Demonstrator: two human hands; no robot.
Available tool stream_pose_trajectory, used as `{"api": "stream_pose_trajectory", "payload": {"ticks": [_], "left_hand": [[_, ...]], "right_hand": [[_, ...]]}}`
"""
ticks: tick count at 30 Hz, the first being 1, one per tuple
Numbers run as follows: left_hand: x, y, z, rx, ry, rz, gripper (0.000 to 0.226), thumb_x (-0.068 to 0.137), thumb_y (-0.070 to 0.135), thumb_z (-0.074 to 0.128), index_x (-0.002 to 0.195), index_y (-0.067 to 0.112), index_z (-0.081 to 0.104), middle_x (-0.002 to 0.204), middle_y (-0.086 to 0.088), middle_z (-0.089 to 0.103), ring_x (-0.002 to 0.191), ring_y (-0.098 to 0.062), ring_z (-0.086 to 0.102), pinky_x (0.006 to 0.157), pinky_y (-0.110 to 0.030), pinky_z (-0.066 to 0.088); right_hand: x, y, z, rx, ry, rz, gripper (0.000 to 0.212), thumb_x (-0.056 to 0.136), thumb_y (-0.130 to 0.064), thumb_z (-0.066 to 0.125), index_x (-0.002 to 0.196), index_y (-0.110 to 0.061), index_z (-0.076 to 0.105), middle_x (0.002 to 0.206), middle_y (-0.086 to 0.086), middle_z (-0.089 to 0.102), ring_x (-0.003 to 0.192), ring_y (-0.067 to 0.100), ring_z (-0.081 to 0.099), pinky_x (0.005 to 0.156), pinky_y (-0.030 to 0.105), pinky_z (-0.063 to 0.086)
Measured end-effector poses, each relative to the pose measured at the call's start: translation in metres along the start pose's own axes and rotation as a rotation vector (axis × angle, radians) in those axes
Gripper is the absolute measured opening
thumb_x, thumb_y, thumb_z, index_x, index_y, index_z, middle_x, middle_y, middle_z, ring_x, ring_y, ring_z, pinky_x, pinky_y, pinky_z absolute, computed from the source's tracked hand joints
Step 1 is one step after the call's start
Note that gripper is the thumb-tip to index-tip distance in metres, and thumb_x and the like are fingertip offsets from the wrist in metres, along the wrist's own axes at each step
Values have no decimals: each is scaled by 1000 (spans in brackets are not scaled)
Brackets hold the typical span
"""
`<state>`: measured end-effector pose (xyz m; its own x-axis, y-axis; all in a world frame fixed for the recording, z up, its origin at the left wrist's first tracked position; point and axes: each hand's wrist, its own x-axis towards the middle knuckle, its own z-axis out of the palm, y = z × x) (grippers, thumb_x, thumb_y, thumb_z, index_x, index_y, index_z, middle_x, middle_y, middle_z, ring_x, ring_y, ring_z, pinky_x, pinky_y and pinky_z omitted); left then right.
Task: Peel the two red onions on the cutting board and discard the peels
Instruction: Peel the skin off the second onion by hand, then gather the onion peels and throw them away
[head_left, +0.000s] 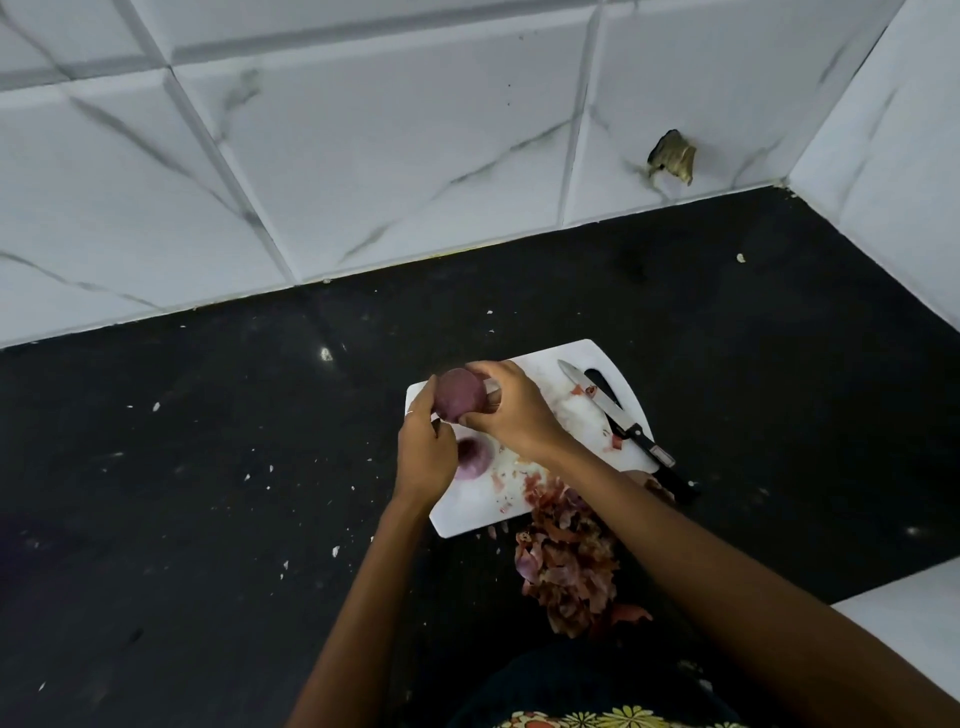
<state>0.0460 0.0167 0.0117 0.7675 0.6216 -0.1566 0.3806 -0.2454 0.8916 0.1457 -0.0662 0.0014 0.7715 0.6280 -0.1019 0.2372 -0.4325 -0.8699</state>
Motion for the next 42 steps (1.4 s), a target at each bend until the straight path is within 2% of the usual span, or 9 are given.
{"api": "stream_pose_trajectory", "payload": {"ticks": [11,17,23,28,33,36,38,40,42], "left_hand": [[3,-15,2,-64,-5,-60,54,91,-13,42,140,8,44,126,3,49,114,-8,45,89,-5,36],[5,-23,8,-31,14,-38,53,94,-2,45,145,9,40,149,-8,40,137,-22,37,115,-39,30],[-6,-1,9,-10,200,90,42,103,20,39,145,18,41,151,2,38,138,-9,30,108,-19,21],[-18,19,31,10,212,201,48,94,31,35,135,14,55,122,11,58,114,-5,51,106,-30,38],[-34,18,57,24,110,188,52,93,37,33,135,16,55,135,2,59,125,-14,51,108,-41,38],[-38,17,63,12,74,177,53,93,38,32,136,16,54,138,1,55,129,-11,46,111,-37,35],[-39,16,65,-4,57,183,52,93,37,32,136,16,53,139,1,55,129,-9,46,111,-30,34],[-40,16,68,-8,44,190,51,94,37,33,136,15,53,139,1,54,128,-6,45,109,-22,32],[-41,16,71,-1,33,200,51,95,37,33,136,15,53,139,0,54,128,-6,44,109,-21,31]], "right_hand": [[3,11,9,-56,-53,22,58,75,-14,77,128,-15,55,126,6,57,107,22,60,95,38,51],[-1,12,-12,-3,-76,18,44,86,3,54,127,-10,56,127,4,56,112,11,51,100,23,42],[3,40,-71,-70,178,107,38,92,2,39,118,-10,64,126,3,61,113,14,56,85,9,39],[-14,51,-60,-542,-232,-20,46,102,-16,34,145,-3,32,155,15,24,145,24,19,115,31,15],[-52,60,-38,-852,-386,-74,61,103,-33,21,151,-7,-4,159,12,-12,146,21,-14,118,35,-8],[-79,57,-39,-759,-361,-158,56,103,-33,23,152,-6,13,160,10,5,148,20,1,120,33,1],[-89,54,-45,-640,-292,-137,47,103,-34,30,140,-8,43,151,10,37,139,23,33,112,38,31],[-91,48,-54,-493,-180,-124,35,100,-32,41,110,-10,65,113,9,67,102,23,64,86,40,51],[-89,45,-65,-360,0,-128,23,95,-24,52,94,-11,70,89,3,70,79,16,65,75,39,53]]}}
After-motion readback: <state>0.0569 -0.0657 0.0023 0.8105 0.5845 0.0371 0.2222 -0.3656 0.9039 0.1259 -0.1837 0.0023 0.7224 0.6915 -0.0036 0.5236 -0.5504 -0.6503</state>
